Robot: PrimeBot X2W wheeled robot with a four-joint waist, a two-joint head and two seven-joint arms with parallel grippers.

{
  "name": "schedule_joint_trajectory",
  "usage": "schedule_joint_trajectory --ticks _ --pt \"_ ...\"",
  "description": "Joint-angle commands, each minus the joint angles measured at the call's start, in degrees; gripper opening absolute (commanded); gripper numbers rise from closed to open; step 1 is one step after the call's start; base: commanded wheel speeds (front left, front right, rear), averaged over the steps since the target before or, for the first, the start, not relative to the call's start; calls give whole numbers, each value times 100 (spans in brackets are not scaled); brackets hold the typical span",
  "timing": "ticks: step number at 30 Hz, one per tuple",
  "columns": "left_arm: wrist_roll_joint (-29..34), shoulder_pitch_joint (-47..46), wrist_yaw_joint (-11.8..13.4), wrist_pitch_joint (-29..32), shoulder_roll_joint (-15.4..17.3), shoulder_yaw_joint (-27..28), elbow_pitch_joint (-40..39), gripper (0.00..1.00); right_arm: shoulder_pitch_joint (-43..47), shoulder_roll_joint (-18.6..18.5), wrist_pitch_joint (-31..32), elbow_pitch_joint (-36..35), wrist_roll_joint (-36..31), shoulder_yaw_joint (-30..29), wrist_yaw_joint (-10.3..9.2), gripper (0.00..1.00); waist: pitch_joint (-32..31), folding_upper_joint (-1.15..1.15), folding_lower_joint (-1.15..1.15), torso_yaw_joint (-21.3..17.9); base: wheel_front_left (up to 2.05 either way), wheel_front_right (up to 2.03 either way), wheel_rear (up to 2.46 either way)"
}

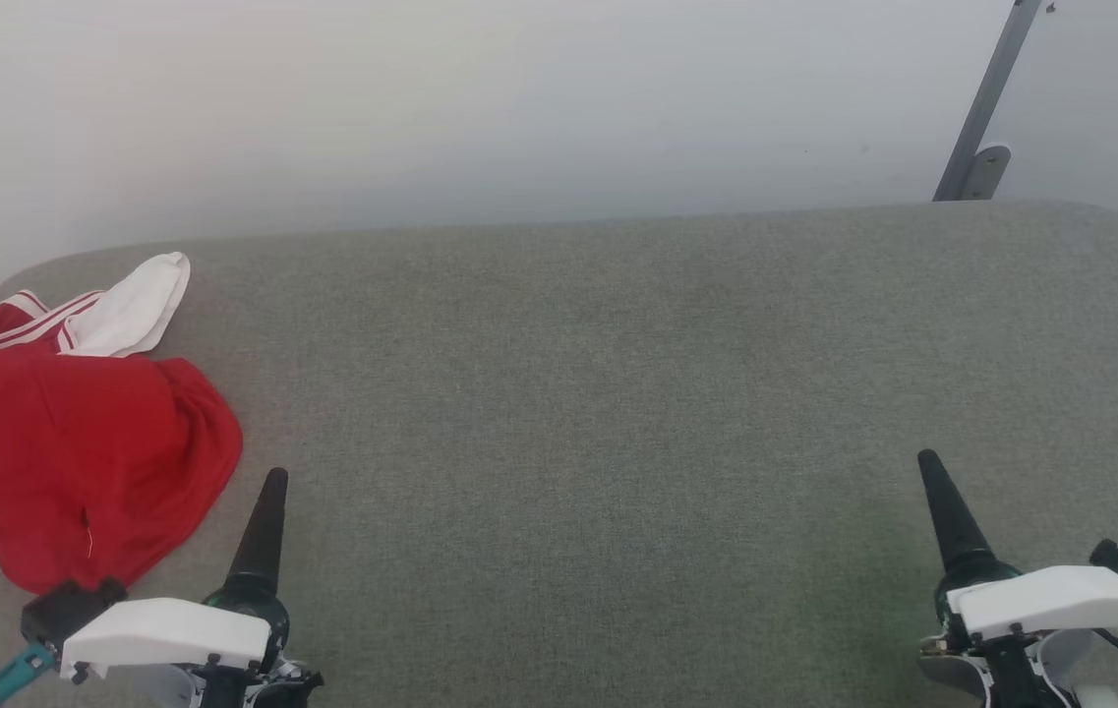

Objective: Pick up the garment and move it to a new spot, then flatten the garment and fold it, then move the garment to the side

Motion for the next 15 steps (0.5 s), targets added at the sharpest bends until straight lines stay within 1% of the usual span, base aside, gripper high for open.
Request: schedule_joint_trajectory --ticks 1,8,15 --pt "227 -92 27 -55 93 -37 -116 100 -157 -42 -51 -37 -222 37 2 100 -2 0 0 -3 0 0 0" --pt "1113 -67 161 -206 275 -154 -133 100 -240 -80 -166 39 -988 68 2 100 -21 0 0 -21 0 0 0" --pt "1675 -3 153 -351 362 -82 -166 100 -299 -140 -245 71 -1518 83 2 100 -33 0 0 -35 0 0 0"
